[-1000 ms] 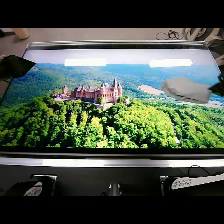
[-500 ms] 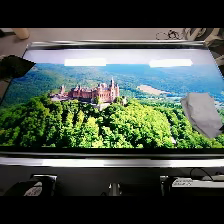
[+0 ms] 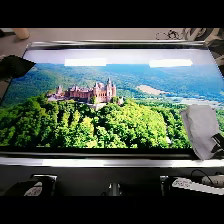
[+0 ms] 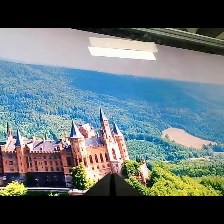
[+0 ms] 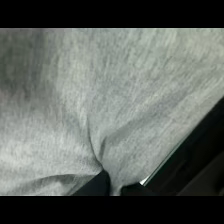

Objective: Fold the shirts.

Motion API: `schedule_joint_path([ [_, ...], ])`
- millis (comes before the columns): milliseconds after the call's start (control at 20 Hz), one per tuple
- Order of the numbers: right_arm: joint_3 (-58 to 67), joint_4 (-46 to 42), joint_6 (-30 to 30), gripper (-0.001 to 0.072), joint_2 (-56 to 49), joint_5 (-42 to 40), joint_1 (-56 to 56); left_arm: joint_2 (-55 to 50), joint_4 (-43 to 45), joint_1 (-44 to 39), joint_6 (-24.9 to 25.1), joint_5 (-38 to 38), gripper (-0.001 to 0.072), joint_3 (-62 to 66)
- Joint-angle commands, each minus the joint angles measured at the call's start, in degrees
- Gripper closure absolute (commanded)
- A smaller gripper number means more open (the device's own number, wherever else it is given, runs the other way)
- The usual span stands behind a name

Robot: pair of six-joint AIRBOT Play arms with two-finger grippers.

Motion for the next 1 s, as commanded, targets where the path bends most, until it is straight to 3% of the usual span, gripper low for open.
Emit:
schedule_joint_path([
  [0, -1.27, -3.04, 1.33, 0.0651, 1.18, -1.05, -0.04, 0.04, 0.00, 0.00, 0.02, 0.02, 0.0686, 0.02],
  [100, -1.05, -2.38, 0.81, 0.0084, 1.33, 0.46, 0.02, 0.04, 0.00, 0.00, 0.00, 0.02, 0.0686, 0.02],
  [150, 0.02, -2.43, -1.55, 0.0015, 1.70, 3.04, 0.02, 0.04, 0.00, 0.00, 0.02, 0.02, 0.0686, 0.02],
  [300, 8.22, -5.33, -4.00, 0.0014, 3.17, 8.70, 0.02, -0.48, 0.26, 0.00, 0.11, -0.02, 0.0687, 0.02],
  [450, 22.45, 1.01, -10.56, 0.0016, 3.15, 6.05, 2.64, -2.40, 1.40, -0.44, 0.70, -0.59, 0.0689, 0.04],
  [550, 31.26, 3.56, -14.16, 0.0015, 3.13, -1.81, 11.28, -5.90, 14.91, -4.33, -1.36, -0.76, 0.0691, 1.42],
  [700, 36.09, 0.17, -11.08, 0.0057, 2.97, -12.11, 32.79, -17.79, 49.57, -15.04, -12.46, -10.91, 0.0687, 8.41],
  [750, 36.04, -3.76, -10.71, 0.0088, 1.60, -9.53, 40.52, -21.70, 54.10, -17.31, -12.81, -14.56, 0.0617, 9.46],
  [800, 36.04, -6.47, -9.62, 0.0077, -0.81, -4.28, 46.34, -25.11, 53.37, -18.51, -12.87, -18.88, 0.0300, 9.55],
  [850, 36.04, -5.38, -9.33, 0.0008, -3.32, 1.27, 49.64, -27.82, 50.07, -18.67, -12.85, -23.41, -0.0013, 9.40],
  [950, 36.04, 1.05, -9.20, 0.0002, -7.48, 8.87, 52.48, -27.30, 40.41, -18.08, -13.27, -19.91, -0.0005, 4.61],
])
